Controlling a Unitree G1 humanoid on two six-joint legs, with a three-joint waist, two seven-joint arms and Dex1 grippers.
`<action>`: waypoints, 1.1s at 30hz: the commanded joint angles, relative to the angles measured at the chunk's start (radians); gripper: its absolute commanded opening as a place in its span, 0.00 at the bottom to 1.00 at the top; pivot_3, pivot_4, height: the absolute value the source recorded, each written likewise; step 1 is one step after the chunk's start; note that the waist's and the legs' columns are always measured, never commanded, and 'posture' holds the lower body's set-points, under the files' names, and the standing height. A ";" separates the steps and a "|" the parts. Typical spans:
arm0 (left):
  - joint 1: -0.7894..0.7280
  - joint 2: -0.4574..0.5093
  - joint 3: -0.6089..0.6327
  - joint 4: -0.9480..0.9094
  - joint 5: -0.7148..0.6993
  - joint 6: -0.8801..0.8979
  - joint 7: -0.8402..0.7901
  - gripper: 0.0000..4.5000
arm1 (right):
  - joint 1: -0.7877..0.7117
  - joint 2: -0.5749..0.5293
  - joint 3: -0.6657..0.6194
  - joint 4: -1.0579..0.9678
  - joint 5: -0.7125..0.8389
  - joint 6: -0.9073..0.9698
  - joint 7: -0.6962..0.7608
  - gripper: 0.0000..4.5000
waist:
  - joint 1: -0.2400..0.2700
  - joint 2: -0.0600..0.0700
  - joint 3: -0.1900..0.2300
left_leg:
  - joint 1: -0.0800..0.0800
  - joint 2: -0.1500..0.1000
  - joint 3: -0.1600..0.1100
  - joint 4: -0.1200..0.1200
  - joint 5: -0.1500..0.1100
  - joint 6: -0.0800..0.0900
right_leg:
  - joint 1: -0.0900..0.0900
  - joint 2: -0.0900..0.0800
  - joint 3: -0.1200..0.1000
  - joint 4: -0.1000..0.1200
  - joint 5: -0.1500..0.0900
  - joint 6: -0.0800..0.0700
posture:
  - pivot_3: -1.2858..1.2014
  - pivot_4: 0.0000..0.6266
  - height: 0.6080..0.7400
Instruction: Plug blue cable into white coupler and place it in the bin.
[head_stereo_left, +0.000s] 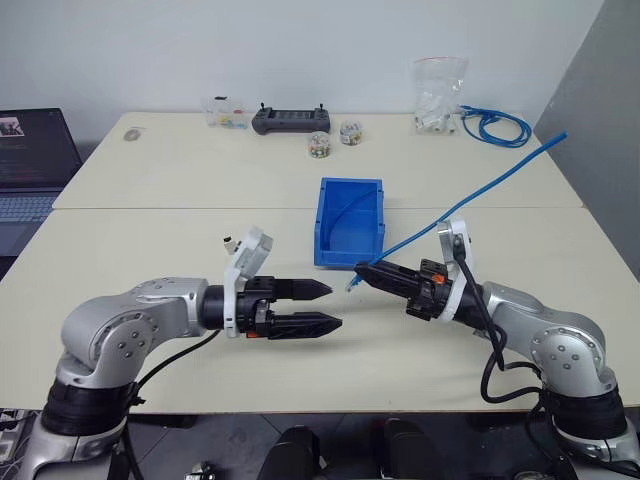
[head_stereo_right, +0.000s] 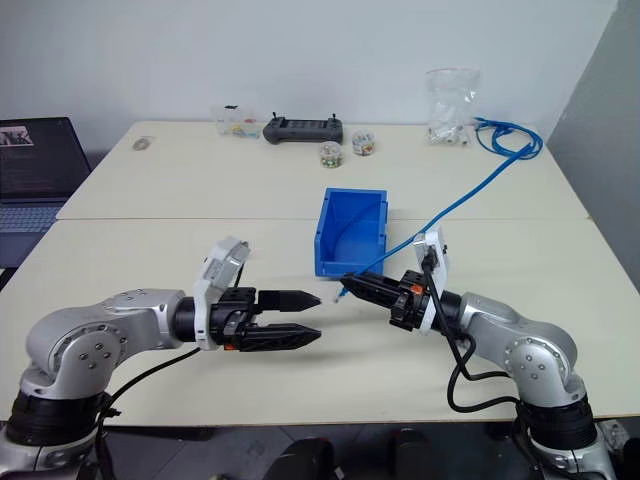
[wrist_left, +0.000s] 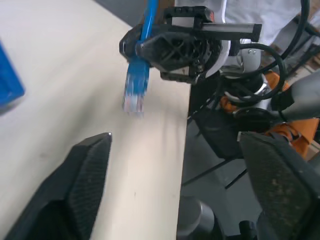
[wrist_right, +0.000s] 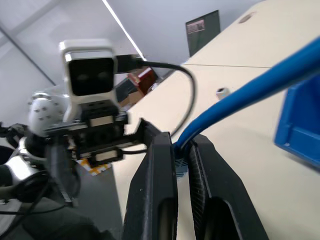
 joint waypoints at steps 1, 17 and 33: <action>0.084 -0.042 0.047 -0.049 0.102 -0.088 0.153 1.00 | -0.012 -0.002 -0.023 0.004 -0.047 -0.045 0.031 0.01 | 0.000 0.000 0.000 | 0.000 0.000 0.001 0.000 0.000 0.000 | 0.000 0.000 0.001 0.000 0.000 0.000 | 0.52 0.24 1.00; 0.004 -0.485 -0.029 0.240 0.787 -0.316 1.025 1.00 | -0.034 0.016 0.016 0.048 -0.190 -0.072 0.106 0.01 | 0.031 -0.004 0.002 | -0.001 -0.001 0.000 0.002 0.000 0.000 | 0.000 -0.001 0.000 0.000 0.001 0.002 | 0.52 0.24 1.00; -0.171 -0.567 0.036 0.505 0.904 -0.360 1.142 1.00 | -0.037 0.027 0.012 0.044 -0.219 -0.061 0.105 0.01 | 0.024 -0.004 0.002 | -0.001 -0.002 0.001 0.002 0.002 -0.004 | 0.000 -0.001 0.000 0.001 0.002 0.002 | 0.52 0.24 1.00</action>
